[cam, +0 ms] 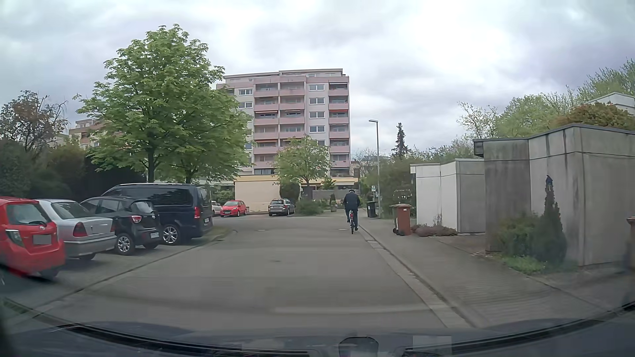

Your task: Follow the waypoints while adhering to traffic rules and regulations

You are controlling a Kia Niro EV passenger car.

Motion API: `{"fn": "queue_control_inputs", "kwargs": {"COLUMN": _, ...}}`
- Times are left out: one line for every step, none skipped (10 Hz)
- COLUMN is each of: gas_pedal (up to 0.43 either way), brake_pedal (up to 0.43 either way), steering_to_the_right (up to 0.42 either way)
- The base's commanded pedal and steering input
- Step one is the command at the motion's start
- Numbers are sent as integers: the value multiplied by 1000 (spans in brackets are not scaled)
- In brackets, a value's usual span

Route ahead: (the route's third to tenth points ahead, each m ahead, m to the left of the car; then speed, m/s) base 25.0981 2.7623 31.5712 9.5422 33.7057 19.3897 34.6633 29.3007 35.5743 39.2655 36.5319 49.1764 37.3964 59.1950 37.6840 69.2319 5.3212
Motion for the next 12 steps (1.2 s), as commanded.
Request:
{"fn": "queue_control_inputs", "kwargs": {"gas_pedal": 0, "brake_pedal": 0, "steering_to_the_right": -2}}
{"fn": "queue_control_inputs", "kwargs": {"gas_pedal": 0, "brake_pedal": 0, "steering_to_the_right": -1}}
{"fn": "queue_control_inputs", "kwargs": {"gas_pedal": 0, "brake_pedal": 0, "steering_to_the_right": 2}}
{"fn": "queue_control_inputs", "kwargs": {"gas_pedal": 0, "brake_pedal": 0, "steering_to_the_right": 2}}
{"fn": "queue_control_inputs", "kwargs": {"gas_pedal": 0, "brake_pedal": 0, "steering_to_the_right": 1}}
{"fn": "queue_control_inputs", "kwargs": {"gas_pedal": 0, "brake_pedal": 0, "steering_to_the_right": 0}}
{"fn": "queue_control_inputs", "kwargs": {"gas_pedal": 0, "brake_pedal": 0, "steering_to_the_right": 2}}
{"fn": "queue_control_inputs", "kwargs": {"gas_pedal": 0, "brake_pedal": 0, "steering_to_the_right": 3}}
{"fn": "queue_control_inputs", "kwargs": {"gas_pedal": 0, "brake_pedal": 0, "steering_to_the_right": 3}}
{"fn": "queue_control_inputs", "kwargs": {"gas_pedal": 0, "brake_pedal": 0, "steering_to_the_right": 3}}
{"fn": "queue_control_inputs", "kwargs": {"gas_pedal": 0, "brake_pedal": 0, "steering_to_the_right": 3}}
{"fn": "queue_control_inputs", "kwargs": {"gas_pedal": 0, "brake_pedal": 0, "steering_to_the_right": 1}}
